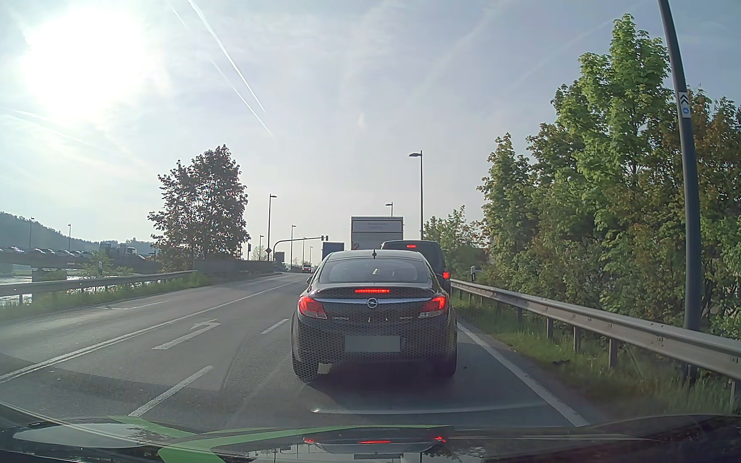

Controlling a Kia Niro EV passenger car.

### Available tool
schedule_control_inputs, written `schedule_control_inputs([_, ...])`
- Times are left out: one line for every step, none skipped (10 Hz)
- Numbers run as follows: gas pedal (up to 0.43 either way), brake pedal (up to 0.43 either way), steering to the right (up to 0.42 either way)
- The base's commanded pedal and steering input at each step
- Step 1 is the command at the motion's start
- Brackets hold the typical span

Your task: Follow the waypoints while adhering to traffic rules and regulations

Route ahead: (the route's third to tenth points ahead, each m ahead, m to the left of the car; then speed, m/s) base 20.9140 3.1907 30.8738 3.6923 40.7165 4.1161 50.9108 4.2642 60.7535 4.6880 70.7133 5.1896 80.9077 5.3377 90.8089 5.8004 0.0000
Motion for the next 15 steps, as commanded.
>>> schedule_control_inputs([0.0,0.268,-0.001])
schedule_control_inputs([0.0,0.268,-0.001])
schedule_control_inputs([0.0,0.268,0.0])
schedule_control_inputs([0.0,0.268,-0.001])
schedule_control_inputs([0.0,0.268,-0.001])
schedule_control_inputs([0.0,0.268,-0.001])
schedule_control_inputs([0.0,0.268,-0.001])
schedule_control_inputs([0.0,0.268,-0.001])
schedule_control_inputs([0.0,0.268,0.0])
schedule_control_inputs([0.0,0.268,0.0])
schedule_control_inputs([0.0,0.268,-0.001])
schedule_control_inputs([0.0,0.268,-0.001])
schedule_control_inputs([0.0,0.268,0.0])
schedule_control_inputs([0.0,0.268,-0.001])
schedule_control_inputs([0.0,0.268,0.0])
